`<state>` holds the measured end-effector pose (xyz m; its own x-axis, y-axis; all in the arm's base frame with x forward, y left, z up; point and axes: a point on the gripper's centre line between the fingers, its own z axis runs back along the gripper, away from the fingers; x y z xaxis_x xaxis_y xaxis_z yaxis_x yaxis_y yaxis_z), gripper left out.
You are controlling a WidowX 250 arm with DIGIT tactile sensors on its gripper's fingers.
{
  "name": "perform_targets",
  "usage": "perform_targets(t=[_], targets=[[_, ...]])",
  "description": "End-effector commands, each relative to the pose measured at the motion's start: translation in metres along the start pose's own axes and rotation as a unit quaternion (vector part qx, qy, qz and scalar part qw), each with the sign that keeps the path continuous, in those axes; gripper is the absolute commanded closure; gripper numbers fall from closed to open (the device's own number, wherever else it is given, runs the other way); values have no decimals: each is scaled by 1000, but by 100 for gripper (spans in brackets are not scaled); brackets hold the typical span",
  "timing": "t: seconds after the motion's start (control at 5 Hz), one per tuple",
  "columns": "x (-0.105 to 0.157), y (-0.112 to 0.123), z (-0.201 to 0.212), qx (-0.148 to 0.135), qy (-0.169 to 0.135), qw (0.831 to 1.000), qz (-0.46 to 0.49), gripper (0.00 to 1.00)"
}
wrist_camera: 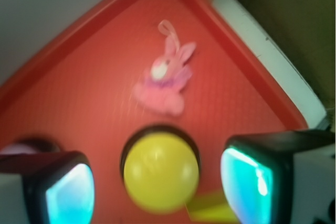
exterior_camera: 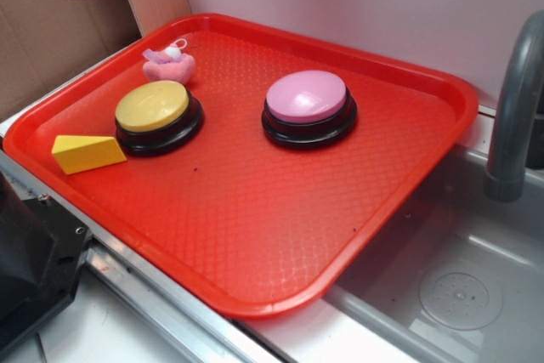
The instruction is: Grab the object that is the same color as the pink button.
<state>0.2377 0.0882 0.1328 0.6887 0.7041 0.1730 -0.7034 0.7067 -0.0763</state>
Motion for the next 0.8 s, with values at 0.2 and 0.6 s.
perform_targets(t=[0.2, 0.6], targets=[[28, 22, -73, 25, -69, 989, 125, 0], [29, 21, -95, 31, -59, 989, 132, 0]])
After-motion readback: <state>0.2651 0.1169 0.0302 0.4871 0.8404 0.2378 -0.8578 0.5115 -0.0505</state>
